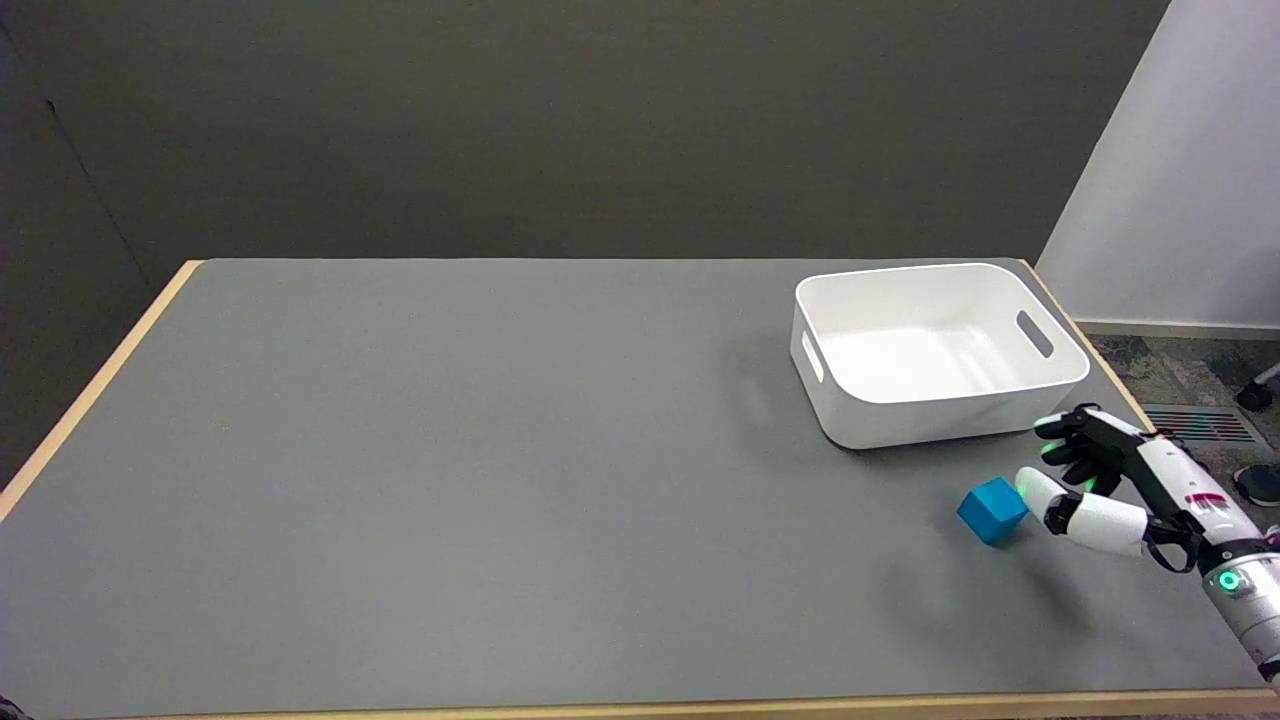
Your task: Pick up blue wooden cube.
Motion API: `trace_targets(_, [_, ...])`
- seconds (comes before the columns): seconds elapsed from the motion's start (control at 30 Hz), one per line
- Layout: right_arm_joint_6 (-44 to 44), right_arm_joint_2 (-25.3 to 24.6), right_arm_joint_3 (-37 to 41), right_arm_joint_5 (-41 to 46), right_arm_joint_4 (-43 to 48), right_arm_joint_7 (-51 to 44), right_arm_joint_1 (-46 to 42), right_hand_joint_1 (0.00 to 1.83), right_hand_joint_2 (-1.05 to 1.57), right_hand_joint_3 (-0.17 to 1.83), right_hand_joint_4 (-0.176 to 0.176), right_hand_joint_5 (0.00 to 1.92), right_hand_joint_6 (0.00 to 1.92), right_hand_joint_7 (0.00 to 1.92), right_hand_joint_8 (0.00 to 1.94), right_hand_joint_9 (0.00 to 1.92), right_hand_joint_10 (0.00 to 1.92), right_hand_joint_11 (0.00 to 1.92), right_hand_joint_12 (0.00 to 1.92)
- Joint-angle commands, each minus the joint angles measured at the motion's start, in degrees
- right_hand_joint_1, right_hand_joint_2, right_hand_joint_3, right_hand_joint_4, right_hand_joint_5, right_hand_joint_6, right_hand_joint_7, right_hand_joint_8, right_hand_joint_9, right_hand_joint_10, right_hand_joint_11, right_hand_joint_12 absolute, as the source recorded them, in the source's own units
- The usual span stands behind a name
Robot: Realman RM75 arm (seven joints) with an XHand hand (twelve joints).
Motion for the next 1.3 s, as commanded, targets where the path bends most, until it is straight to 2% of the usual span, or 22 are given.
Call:
trace_targets(0.03, [1.07,-1.26,-4.81,-2.41,-8.3,4.16,-3.41,0.53,0.6,0.84,-0.012,0.38,0.76,0.59,0.77,0.54,1.24,0.48,1.72])
trace_targets(0.47, [-0.37,-1.33,-4.75,-7.97,-1.01,6.96,-3.71,0.52,0.6,0.83,-0.026,0.38,0.76,0.59,0.78,0.54,1.25,0.49,1.74])
trace_targets(1.03, [0.38,0.0,-5.03,-7.95,-1.46,6.93,-1.67,0.53,0.61,0.83,-0.039,0.37,0.75,0.56,0.76,0.52,1.23,0.47,1.73])
trace_targets(1.3, [1.68,1.94,-1.11,-7.69,-3.91,6.56,-0.1,0.53,0.61,0.83,-0.039,0.37,0.75,0.56,0.76,0.52,1.23,0.47,1.73])
